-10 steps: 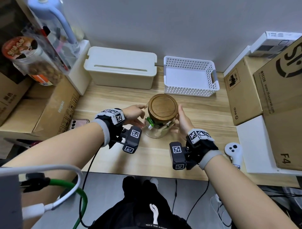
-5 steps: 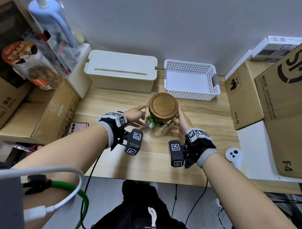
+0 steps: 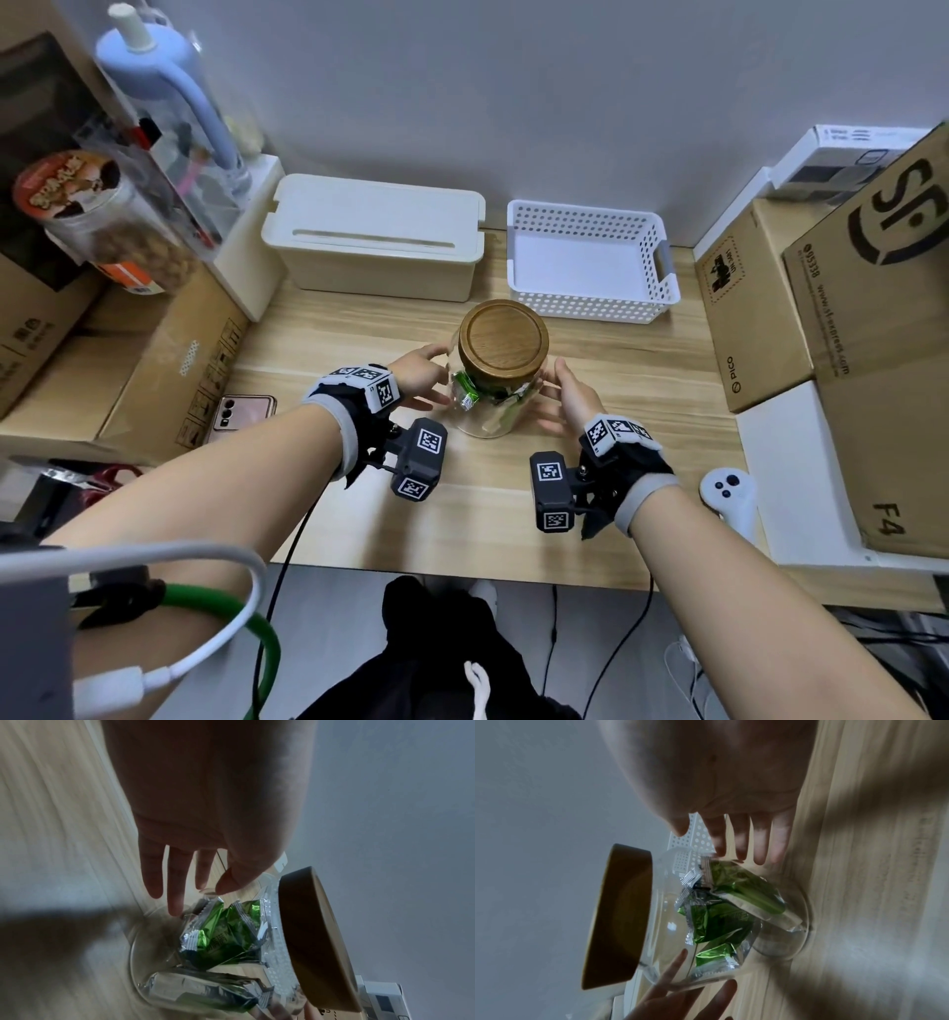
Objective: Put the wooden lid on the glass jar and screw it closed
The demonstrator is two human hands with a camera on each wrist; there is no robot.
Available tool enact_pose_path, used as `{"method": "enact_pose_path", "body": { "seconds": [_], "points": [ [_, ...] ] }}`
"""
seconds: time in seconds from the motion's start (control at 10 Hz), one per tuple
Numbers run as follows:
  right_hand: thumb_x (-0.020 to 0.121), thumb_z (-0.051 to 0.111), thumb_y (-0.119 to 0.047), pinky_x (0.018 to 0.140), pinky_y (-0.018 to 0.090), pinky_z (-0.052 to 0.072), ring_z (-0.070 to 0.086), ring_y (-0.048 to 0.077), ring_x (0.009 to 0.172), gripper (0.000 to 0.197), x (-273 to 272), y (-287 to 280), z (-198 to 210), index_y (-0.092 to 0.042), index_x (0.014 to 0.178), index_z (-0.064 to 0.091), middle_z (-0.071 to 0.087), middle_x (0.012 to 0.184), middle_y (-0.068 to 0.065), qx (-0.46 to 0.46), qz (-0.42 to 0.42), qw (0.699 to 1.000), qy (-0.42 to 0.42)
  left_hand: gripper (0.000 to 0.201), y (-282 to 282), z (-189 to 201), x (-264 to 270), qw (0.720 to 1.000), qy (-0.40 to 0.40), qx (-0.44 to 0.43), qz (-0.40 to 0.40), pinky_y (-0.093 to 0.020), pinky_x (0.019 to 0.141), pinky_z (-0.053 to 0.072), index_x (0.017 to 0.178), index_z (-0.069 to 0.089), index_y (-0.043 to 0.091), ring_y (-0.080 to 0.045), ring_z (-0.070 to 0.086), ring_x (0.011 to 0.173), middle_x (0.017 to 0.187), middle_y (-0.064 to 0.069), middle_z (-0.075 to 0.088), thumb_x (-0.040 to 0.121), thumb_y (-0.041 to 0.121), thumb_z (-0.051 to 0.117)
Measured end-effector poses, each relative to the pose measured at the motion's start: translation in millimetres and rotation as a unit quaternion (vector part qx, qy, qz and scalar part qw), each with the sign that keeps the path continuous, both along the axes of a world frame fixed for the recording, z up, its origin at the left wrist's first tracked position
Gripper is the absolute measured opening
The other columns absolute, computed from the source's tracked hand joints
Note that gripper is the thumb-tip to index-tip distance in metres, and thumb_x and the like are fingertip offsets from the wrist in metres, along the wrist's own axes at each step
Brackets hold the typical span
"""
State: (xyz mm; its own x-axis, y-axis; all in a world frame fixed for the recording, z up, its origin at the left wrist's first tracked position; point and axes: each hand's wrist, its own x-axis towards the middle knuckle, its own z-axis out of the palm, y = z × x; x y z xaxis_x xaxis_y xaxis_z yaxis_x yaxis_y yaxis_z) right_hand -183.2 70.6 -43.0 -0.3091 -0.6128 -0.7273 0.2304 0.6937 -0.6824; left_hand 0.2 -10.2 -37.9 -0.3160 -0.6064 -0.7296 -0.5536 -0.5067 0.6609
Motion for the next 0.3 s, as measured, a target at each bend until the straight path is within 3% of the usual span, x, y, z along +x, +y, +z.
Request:
{"method": "enact_pose_path", "body": {
  "seconds": [0.1, 0.2, 0.3],
  "points": [
    [0.097, 0.033, -0.043, 0.078, 0.033, 0.046, 0.056, 0.014, 0.08, 0.052, -4, 0, 3, -0.011, 0.135, 0.05, 0.056, 0.136, 0.008, 0.017, 0.009, 1.0, 0.014, 0.057, 1, 5, 2, 1.0, -0.009, -0.009, 0.0, -0.025, 0.062, 0.045, 0.141, 0.034, 0.027, -0.018, 0.063, 0.078, 0.096, 0.001, 0.055, 0.089, 0.003, 0.035],
    [0.097, 0.037, -0.037, 0.08, 0.034, 0.048, 0.054, 0.018, 0.089, 0.049, -11, -2, 7, -0.008, 0.133, 0.051, 0.056, 0.13, 0.011, 0.016, 0.009, 0.999, 0.029, 0.058, -3, 7, 7, 1.0, -0.011, -0.021, 0.003, -0.025, 0.063, 0.046, 0.142, 0.031, 0.024, -0.024, 0.063, 0.086, 0.129, -0.011, 0.052, 0.088, 0.003, 0.036],
    [0.096, 0.039, -0.029, 0.066, 0.027, 0.044, 0.053, 0.02, 0.094, 0.044, -16, 0, 13, -0.005, 0.13, 0.053, 0.056, 0.117, 0.009, 0.005, -0.007, 0.999, 0.04, 0.053, -7, 11, 12, 0.999, -0.018, -0.043, 0.017, -0.024, 0.062, 0.045, 0.138, 0.036, 0.023, -0.024, 0.064, 0.083, 0.135, -0.013, 0.049, 0.089, 0.004, 0.037]
  ]
}}
